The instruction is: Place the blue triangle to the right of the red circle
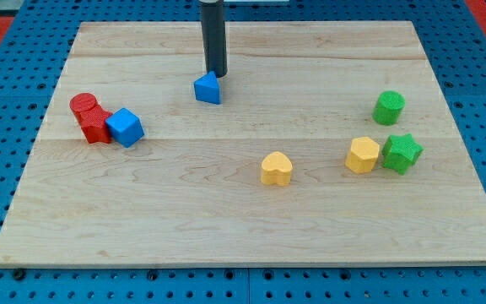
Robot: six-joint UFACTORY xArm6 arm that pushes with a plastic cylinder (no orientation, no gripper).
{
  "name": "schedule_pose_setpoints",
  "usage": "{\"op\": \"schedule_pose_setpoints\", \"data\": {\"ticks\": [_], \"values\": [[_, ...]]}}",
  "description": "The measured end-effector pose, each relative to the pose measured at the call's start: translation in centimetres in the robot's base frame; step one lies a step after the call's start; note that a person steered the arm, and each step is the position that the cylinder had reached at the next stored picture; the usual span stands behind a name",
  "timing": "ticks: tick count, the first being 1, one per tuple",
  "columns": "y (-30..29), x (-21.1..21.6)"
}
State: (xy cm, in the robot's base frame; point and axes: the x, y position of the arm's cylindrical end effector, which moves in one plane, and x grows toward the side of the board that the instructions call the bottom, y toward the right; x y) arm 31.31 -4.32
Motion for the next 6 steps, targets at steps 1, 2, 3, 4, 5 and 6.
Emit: {"op": "schedule_pose_setpoints", "data": {"ticks": [1,2,3,4,5,6], "values": [[-0.4,1.0],[-1.6,3.0],[-0.3,3.3],[2.3,3.3],[2.7,3.3],[2.2,4.3]]}}
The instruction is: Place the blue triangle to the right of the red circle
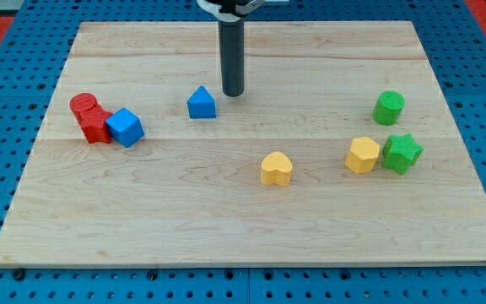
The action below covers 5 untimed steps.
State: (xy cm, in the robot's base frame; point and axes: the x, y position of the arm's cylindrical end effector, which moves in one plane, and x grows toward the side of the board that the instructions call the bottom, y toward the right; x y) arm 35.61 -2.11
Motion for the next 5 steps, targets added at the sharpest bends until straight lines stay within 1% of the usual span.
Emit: {"op": "schedule_pose_setpoints", "data": {"ticks": [2,3,4,5], "values": [[-0.5,0.7],[-3.6,2.6],[-6.0,2.8],[-6.9,2.9]]}}
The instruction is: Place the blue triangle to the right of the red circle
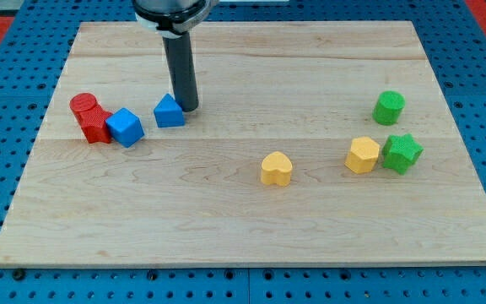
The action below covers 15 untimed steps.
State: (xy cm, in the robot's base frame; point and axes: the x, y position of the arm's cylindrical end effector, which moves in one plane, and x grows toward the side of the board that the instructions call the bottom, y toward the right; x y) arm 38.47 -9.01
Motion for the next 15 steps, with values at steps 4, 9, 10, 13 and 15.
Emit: {"op": "schedule_pose_setpoints", "data": {"ticks": [4,9,10,13,15], "values": [[-5.9,0.7],[2.3,2.9],[2.2,5.8],[-5.0,5.3],[-6.7,5.2]]}}
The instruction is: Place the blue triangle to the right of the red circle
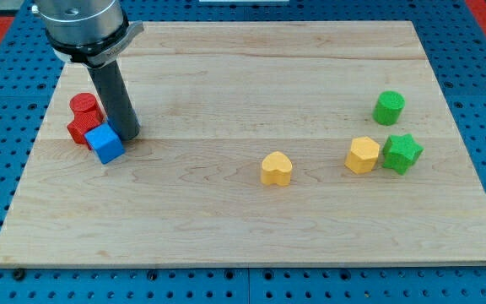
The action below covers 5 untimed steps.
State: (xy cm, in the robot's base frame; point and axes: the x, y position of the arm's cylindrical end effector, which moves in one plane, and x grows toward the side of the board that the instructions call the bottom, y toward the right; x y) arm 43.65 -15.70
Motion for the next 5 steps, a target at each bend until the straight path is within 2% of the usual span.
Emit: {"op": "schedule_pose_setpoints", "data": {"ticks": [1,2,4,5], "values": [[5.3,1.0],[11.3,4.1],[13.6,12.3],[15.2,12.8]]}}
